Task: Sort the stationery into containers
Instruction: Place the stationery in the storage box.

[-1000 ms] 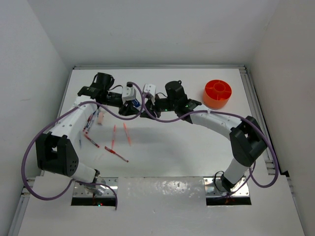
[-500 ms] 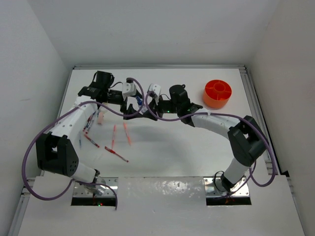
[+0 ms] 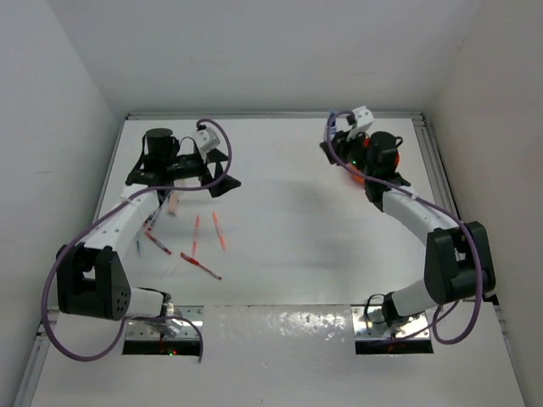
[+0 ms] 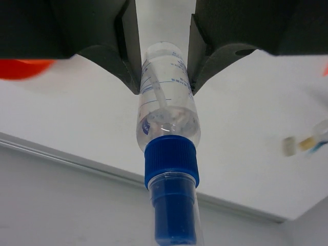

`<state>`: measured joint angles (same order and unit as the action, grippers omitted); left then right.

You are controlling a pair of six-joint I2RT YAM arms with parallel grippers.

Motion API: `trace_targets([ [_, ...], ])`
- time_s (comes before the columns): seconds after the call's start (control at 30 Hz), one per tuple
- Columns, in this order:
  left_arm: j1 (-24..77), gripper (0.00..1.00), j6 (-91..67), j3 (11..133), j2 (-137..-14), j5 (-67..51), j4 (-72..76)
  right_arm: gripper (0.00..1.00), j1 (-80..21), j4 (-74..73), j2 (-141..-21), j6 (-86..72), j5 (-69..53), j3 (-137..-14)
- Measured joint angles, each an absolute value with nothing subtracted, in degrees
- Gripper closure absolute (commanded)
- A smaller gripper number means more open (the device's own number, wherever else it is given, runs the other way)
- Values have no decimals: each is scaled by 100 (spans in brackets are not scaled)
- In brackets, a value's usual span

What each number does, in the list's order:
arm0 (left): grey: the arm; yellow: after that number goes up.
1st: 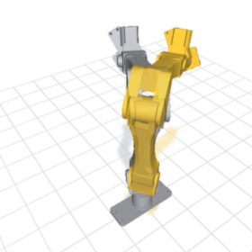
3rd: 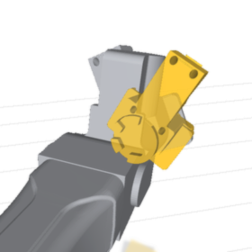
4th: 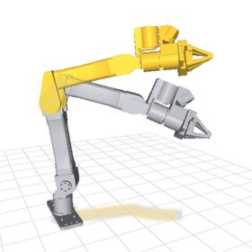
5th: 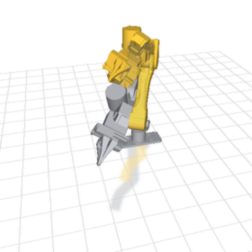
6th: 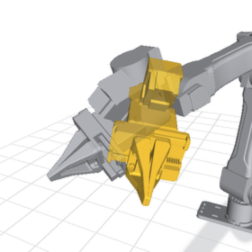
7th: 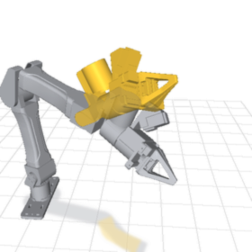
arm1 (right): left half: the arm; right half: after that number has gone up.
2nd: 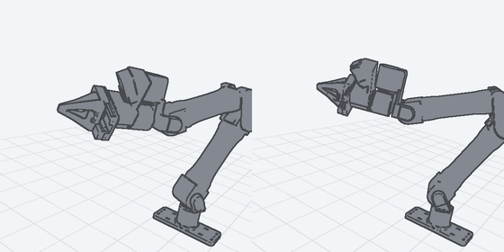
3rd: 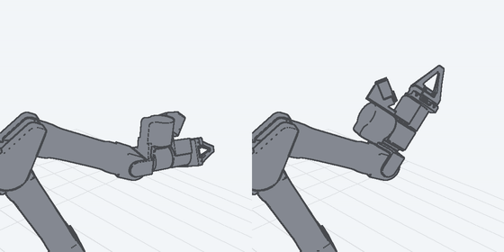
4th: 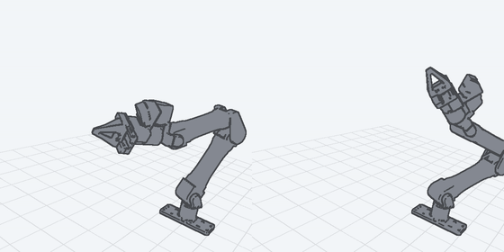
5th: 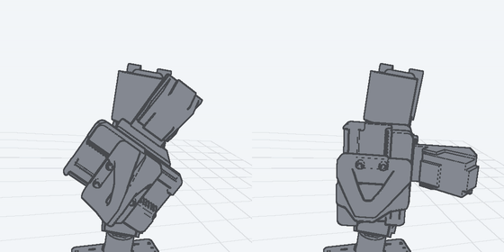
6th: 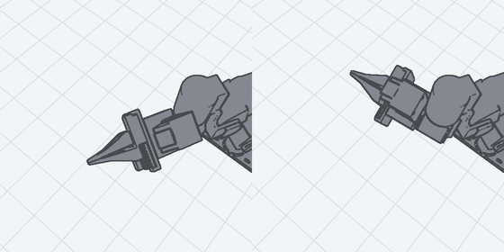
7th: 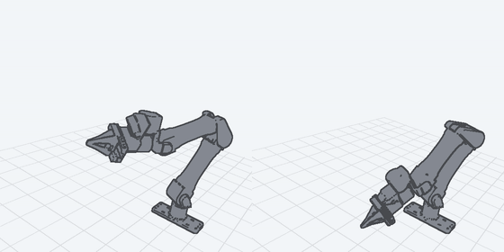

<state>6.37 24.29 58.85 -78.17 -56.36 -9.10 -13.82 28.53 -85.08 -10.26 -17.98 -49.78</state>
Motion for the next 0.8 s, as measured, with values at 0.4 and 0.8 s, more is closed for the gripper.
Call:
trace_targets([
  [0.4, 644, 0, 1601, 4746, -6879, -3896, 375, 100, 71, 3004, -8772, -1168, -21, -4947],
  [0.8, 646, 0, 1127, 4154, -6785, -3079, 716, 100, 593, 2663, -9417, -1378, 126, -5172],
])
